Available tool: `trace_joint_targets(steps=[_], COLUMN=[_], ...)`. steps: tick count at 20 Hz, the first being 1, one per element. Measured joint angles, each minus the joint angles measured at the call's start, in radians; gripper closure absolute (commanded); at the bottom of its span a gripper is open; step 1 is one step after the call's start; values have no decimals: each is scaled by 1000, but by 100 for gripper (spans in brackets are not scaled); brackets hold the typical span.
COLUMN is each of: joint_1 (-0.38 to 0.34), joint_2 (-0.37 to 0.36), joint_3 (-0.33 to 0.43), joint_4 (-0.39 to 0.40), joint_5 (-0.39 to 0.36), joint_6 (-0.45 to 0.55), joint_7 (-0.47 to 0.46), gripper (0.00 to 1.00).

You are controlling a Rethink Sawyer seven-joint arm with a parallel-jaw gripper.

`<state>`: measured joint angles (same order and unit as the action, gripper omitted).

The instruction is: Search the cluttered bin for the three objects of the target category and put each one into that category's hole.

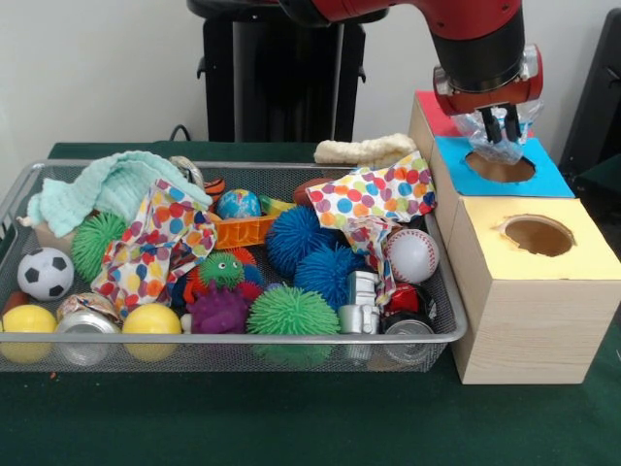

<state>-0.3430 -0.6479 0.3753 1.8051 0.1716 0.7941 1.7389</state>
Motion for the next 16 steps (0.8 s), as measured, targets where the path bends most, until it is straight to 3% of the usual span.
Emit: trace_joint_targets(steps=[16], joint_1=[0], joint_2=[-30], joint_3=[-3], joint_4=[66], joint_5=[21], joint_6=[-21], joint_7=[0], gripper=[100])
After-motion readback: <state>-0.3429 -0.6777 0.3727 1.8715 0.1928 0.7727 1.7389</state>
